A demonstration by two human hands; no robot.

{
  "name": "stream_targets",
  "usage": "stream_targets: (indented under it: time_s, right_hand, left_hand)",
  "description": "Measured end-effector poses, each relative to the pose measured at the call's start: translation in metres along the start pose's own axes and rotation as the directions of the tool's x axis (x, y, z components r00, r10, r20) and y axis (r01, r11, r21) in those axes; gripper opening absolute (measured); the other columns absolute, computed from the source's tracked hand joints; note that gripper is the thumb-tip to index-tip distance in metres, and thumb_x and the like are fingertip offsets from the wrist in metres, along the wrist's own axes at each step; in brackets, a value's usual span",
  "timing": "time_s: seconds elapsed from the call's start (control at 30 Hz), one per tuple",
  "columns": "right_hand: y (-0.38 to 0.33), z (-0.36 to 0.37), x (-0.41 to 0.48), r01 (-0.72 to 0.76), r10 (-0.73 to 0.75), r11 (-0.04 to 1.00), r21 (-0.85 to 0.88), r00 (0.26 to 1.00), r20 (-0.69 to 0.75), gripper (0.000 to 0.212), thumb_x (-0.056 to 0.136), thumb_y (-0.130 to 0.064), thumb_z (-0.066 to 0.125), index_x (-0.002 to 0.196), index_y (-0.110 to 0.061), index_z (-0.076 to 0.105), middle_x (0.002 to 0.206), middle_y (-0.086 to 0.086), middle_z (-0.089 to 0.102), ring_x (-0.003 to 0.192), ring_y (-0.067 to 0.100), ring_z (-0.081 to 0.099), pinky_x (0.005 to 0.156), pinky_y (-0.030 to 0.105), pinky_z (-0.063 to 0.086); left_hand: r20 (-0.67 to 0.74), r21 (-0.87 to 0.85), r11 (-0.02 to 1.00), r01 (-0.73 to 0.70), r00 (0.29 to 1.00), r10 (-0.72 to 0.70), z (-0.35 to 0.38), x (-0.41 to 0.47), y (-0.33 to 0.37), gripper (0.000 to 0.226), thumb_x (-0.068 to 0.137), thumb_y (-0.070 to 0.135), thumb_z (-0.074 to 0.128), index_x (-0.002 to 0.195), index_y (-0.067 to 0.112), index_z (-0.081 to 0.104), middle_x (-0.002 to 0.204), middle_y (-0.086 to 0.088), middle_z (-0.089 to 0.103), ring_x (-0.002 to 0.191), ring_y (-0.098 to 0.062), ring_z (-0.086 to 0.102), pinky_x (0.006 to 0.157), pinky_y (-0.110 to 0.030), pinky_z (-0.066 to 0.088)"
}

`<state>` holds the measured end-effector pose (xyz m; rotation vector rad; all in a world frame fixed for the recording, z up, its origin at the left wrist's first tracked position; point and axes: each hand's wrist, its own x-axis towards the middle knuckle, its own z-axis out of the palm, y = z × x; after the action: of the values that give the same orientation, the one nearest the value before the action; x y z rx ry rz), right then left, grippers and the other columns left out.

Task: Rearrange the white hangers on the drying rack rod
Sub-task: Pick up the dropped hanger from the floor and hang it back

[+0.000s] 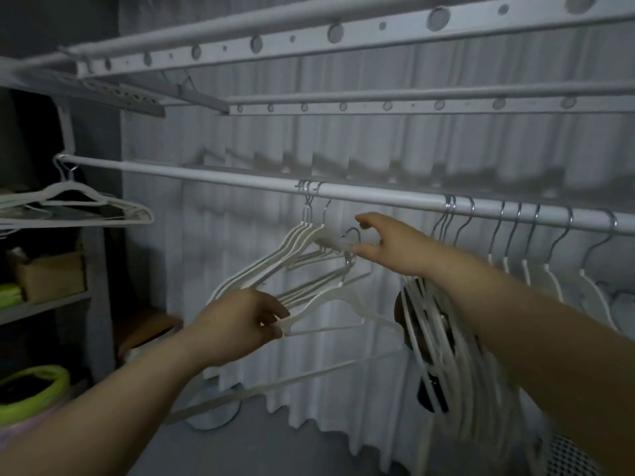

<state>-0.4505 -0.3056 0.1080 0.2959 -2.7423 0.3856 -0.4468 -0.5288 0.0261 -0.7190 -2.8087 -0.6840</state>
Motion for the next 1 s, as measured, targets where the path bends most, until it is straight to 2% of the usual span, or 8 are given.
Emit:
stream_targets:
  time_s: [0.1, 0.2, 0.33, 0.4, 0.53, 0.63, 0.83, 1.0]
  right_hand:
    - [-0.028, 0.009, -0.004, -0.039, -0.006, 0.941, 0.337, 0.991, 0.132, 0.012, 0.091, -0.024, 0.051, 0.096, -0.018, 0.06, 0.099, 0.002, 0.063, 0.059, 0.013, 0.054, 0.047, 0.016, 0.042]
    - [-0.055, 0.014, -0.012, -0.1, -0.009, 0.867, 0.489, 0.976, 0.216, 0.025, 0.09, -0.02, 0.052, 0.066, -0.015, 0.06, 0.064, -0.006, 0.065, 0.044, 0.005, 0.05, 0.039, 0.012, 0.039]
    - [-0.09, 0.028, -0.029, -0.216, -0.069, 0.745, 0.632, 0.916, 0.395, 0.033, 0.09, -0.016, 0.05, 0.059, -0.009, 0.055, 0.052, -0.003, 0.06, 0.04, 0.004, 0.054, 0.041, 0.016, 0.047]
    - [-0.105, 0.035, -0.039, -0.263, -0.066, 0.685, 0.68, 0.906, 0.417, 0.032, 0.09, -0.015, 0.049, 0.059, -0.008, 0.053, 0.046, -0.004, 0.058, 0.04, 0.007, 0.057, 0.042, 0.018, 0.05]
    - [-0.13, 0.043, -0.06, -0.333, -0.019, 0.55, 0.766, 0.912, 0.409, 0.037, 0.092, -0.015, 0.049, 0.056, -0.012, 0.059, 0.044, -0.004, 0.056, 0.037, 0.011, 0.057, 0.04, 0.02, 0.05]
    - [-0.142, 0.044, -0.073, -0.379, 0.066, 0.515, 0.769, 0.912, 0.406, 0.032, 0.092, -0.017, 0.05, 0.061, -0.01, 0.054, 0.043, -0.003, 0.055, 0.037, 0.011, 0.057, 0.04, 0.02, 0.05]
    - [-0.159, 0.046, -0.089, -0.457, 0.231, 0.451, 0.767, 0.889, 0.395, 0.033, 0.093, -0.02, 0.049, 0.062, -0.006, 0.051, 0.038, -0.001, 0.048, 0.036, 0.01, 0.059, 0.038, 0.019, 0.051]
    - [-0.16, 0.044, -0.094, -0.429, 0.355, 0.377, 0.821, 0.885, 0.3, 0.031, 0.093, -0.019, 0.049, 0.065, -0.005, 0.051, 0.031, -0.003, 0.047, 0.035, 0.01, 0.059, 0.039, 0.02, 0.052]
  left_hand:
    - [0.046, -0.09, 0.996, -0.009, 0.999, 0.013, -0.013, -0.031, -0.024, 0.015, 0.08, 0.027, 0.068, 0.091, 0.037, 0.065, 0.095, 0.014, 0.07, 0.089, 0.0, 0.064, 0.086, -0.023, 0.052]
    - [0.104, -0.169, 0.986, 0.005, 0.994, 0.012, -0.03, -0.059, -0.053, 0.028, 0.081, 0.017, 0.067, 0.064, 0.039, 0.063, 0.063, 0.021, 0.068, 0.067, 0.005, 0.062, 0.071, -0.011, 0.049]
    - [0.203, -0.132, 0.99, 0.058, 0.979, -0.031, -0.045, -0.091, -0.089, 0.039, 0.085, 0.019, 0.061, 0.052, 0.04, 0.062, 0.065, 0.015, 0.064, 0.075, -0.015, 0.061, 0.081, -0.033, 0.049]
    - [0.215, -0.119, 0.991, 0.069, 0.976, -0.042, -0.044, -0.101, -0.101, 0.034, 0.086, 0.021, 0.059, 0.058, 0.04, 0.061, 0.075, 0.012, 0.062, 0.086, -0.02, 0.062, 0.085, -0.034, 0.048]
    - [0.163, -0.15, 0.977, 0.153, 0.978, -0.128, -0.034, -0.11, -0.109, 0.007, 0.088, 0.027, 0.055, 0.088, 0.031, 0.062, 0.109, 0.0, 0.062, 0.097, -0.015, 0.056, 0.085, -0.023, 0.041]
    - [0.115, -0.186, 0.968, 0.168, 0.982, -0.149, -0.025, -0.115, -0.1, 0.035, 0.086, 0.037, 0.057, 0.118, 0.024, 0.055, 0.127, 0.0, 0.049, 0.112, -0.015, 0.049, 0.086, -0.021, 0.034]
    - [0.248, -0.433, 0.9, 0.047, 0.966, 0.069, -0.015, -0.132, -0.062, 0.016, 0.089, 0.04, 0.048, 0.093, 0.027, 0.058, 0.097, 0.01, 0.062, 0.08, -0.001, 0.059, 0.068, -0.012, 0.044]
    - [0.312, -0.524, 0.85, 0.055, 0.941, 0.131, -0.017, -0.135, -0.03, 0.027, 0.083, 0.052, 0.048, 0.089, 0.028, 0.058, 0.08, 0.008, 0.064, 0.053, -0.001, 0.063, 0.047, -0.014, 0.05]
